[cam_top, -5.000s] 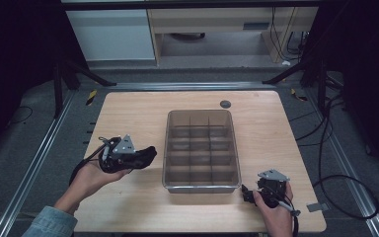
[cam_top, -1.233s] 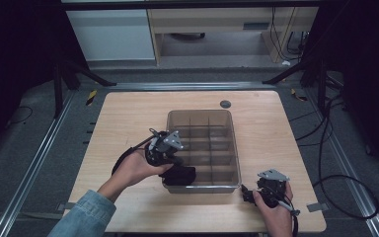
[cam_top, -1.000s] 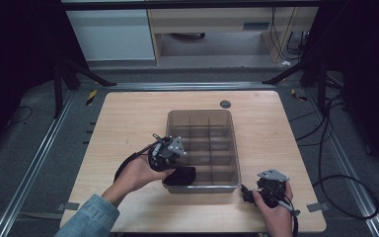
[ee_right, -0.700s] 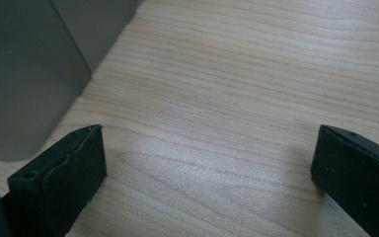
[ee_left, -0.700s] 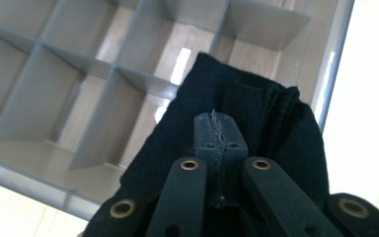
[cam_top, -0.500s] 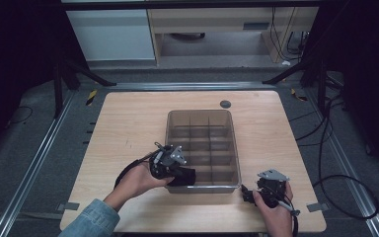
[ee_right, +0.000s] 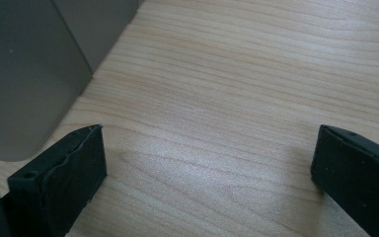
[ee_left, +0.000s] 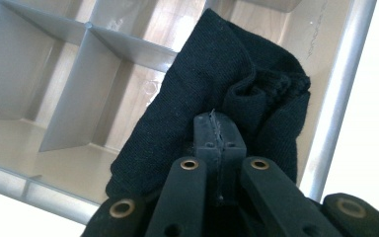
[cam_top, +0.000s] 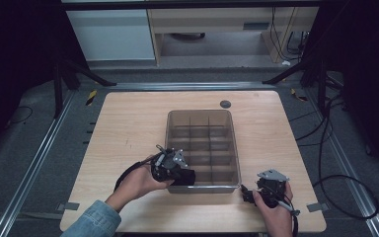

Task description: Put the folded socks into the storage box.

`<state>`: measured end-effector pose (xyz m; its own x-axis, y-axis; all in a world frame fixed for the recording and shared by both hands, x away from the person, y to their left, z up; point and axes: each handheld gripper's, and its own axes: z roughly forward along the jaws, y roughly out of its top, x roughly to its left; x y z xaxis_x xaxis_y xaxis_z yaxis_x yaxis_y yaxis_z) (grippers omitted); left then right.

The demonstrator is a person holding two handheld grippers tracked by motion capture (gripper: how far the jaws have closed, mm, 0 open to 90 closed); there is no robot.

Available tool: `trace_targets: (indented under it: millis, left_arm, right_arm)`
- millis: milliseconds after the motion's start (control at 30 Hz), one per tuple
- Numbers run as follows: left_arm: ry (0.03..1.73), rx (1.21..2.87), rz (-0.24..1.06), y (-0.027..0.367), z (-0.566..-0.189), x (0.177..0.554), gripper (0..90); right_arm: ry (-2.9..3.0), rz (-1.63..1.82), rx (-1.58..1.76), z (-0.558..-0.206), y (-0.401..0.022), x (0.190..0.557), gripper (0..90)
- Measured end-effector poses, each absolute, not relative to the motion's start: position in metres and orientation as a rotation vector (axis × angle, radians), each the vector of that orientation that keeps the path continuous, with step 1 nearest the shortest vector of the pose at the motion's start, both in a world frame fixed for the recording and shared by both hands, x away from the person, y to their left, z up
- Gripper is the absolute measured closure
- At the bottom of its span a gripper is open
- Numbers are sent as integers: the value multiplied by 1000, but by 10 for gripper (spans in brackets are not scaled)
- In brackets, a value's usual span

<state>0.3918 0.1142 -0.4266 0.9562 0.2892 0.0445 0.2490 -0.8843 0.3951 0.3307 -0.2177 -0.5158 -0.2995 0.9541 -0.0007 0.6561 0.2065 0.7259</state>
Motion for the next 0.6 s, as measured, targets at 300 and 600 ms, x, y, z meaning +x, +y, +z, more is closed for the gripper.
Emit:
trace_targets:
  millis: [300,600]
  left_arm:
    - [399,2728,114,115,-430,394,900]
    - [386,2777,113,110,-434,393,900]
  right_arm:
    - [2033,878,1494,-516,-217,331,7]
    - [2033,879,1496,-516,-217,331,7]
